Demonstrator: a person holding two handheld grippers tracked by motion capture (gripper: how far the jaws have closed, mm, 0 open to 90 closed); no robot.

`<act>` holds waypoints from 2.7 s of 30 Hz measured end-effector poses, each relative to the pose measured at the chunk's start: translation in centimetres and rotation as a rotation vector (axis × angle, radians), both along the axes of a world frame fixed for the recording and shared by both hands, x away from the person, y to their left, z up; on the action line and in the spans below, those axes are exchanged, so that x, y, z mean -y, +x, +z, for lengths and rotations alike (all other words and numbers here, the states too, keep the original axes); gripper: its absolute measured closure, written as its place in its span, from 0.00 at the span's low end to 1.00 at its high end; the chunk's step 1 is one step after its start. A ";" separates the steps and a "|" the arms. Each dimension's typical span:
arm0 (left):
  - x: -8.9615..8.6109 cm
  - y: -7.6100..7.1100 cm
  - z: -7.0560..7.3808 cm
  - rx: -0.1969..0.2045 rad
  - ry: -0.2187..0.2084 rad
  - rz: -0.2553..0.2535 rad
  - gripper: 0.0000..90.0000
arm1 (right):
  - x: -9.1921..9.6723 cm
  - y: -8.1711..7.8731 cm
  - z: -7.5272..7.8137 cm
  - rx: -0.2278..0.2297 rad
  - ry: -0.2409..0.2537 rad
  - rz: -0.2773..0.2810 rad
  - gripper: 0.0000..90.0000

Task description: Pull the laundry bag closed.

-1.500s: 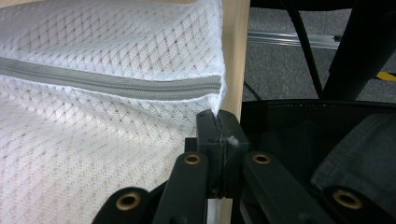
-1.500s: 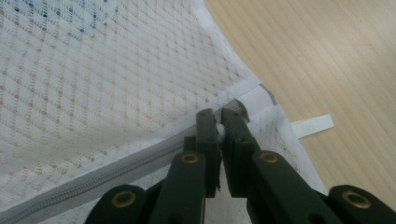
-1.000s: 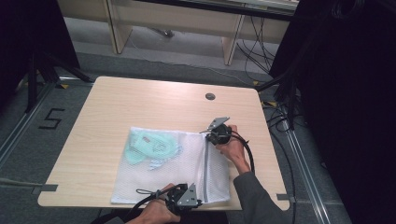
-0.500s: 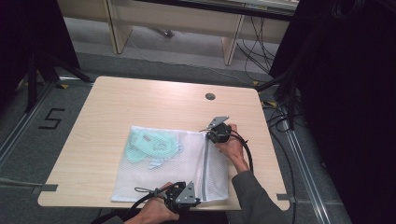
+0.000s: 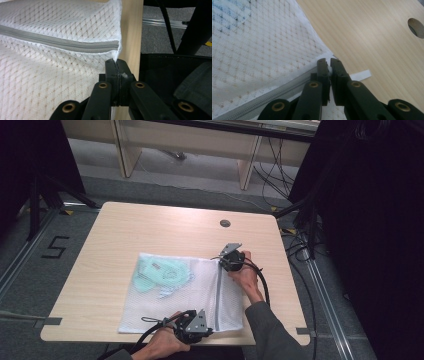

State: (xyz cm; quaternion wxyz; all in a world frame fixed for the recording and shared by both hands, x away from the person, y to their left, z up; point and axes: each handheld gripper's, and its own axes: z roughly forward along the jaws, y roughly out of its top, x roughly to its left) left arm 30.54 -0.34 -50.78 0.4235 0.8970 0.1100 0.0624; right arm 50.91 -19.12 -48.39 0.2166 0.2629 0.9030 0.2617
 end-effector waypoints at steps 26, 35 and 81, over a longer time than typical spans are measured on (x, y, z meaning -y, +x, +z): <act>-2.2 0.3 1.6 -0.022 -0.054 0.053 0.66 | 0.0 -0.8 0.9 -0.033 0.044 -0.049 0.67; -4.2 1.3 2.7 0.003 -0.071 0.136 0.50 | 0.6 -1.4 1.5 -0.048 0.103 -0.079 0.59; -11.3 1.1 4.2 0.004 -0.093 0.369 0.34 | 3.1 -9.0 2.4 -0.098 0.222 0.012 0.42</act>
